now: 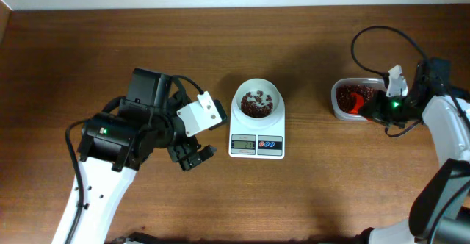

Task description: Scoop and weigh 50g on scale

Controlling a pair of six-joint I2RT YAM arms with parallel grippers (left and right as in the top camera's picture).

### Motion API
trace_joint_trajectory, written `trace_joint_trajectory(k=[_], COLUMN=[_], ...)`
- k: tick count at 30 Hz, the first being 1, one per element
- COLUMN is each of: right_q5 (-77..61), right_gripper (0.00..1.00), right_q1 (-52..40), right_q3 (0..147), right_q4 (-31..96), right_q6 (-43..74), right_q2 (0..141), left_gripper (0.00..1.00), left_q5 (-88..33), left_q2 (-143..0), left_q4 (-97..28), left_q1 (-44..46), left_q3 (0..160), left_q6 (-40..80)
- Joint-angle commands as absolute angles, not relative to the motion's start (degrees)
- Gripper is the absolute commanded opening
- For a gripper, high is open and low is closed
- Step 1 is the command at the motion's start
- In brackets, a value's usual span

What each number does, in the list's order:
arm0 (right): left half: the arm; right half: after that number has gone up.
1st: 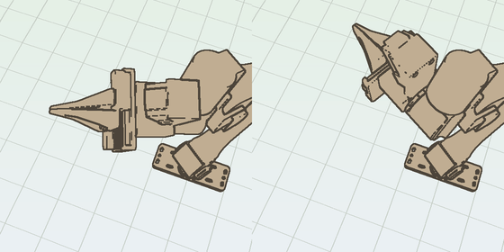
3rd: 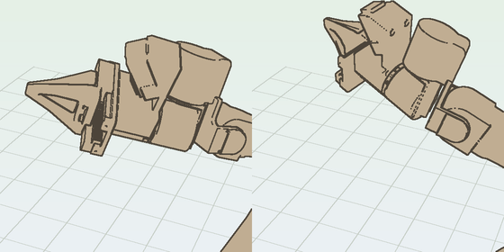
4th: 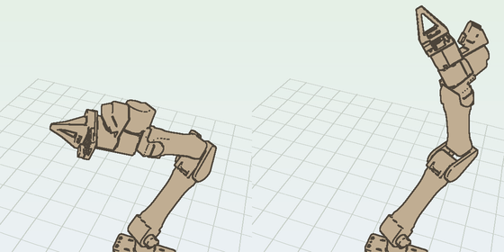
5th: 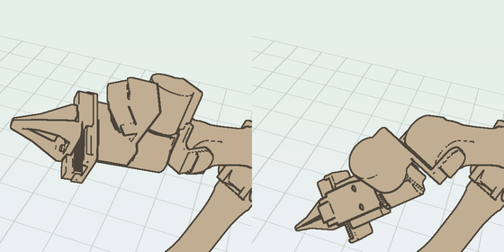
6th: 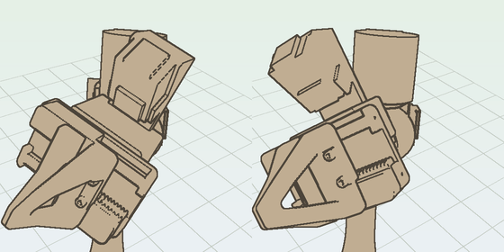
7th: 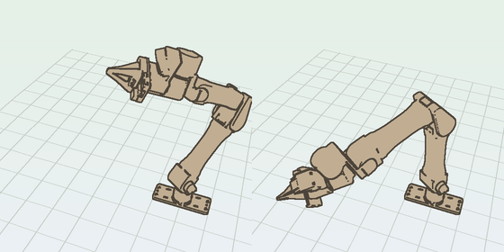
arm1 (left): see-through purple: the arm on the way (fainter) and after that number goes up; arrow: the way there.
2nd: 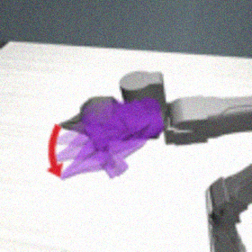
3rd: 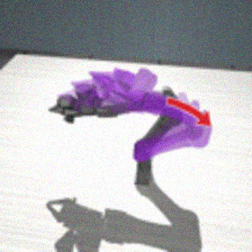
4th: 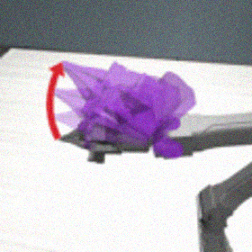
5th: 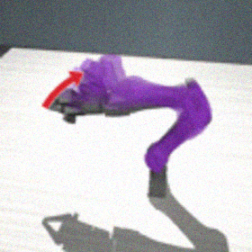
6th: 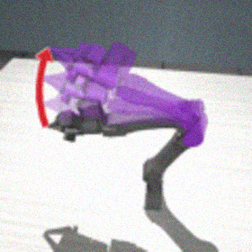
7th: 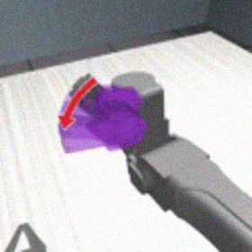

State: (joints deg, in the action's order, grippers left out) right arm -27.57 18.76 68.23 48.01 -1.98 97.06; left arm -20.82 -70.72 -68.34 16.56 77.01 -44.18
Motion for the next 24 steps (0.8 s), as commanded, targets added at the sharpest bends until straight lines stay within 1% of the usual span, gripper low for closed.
trace_joint_trajectory(k=[1,11,24], right_q5=[-28.69,-29.28,-40.16], right_gripper=[0.04,0.04,0.04], right_q1=[19.25,19.86,28.71], right_q3=[67.68,67.68,67.68], right_q4=[47.99,48.07,49.98], right_q6=[-2.76,-2.72,-2.76], right_q2=[94.13,93.03,93.03], left_gripper=[0.99,0.99,0.99], left_q5=[-21.65,-21.65,-21.65], left_q2=[-70.52,-70.52,-70.52], left_q4=[-68.42,-68.45,-68.42], left_q1=[16.29,16.29,16.29], left_q3=[77.93,77.93,77.93], left_q6=[-45.32,-45.32,-45.32])
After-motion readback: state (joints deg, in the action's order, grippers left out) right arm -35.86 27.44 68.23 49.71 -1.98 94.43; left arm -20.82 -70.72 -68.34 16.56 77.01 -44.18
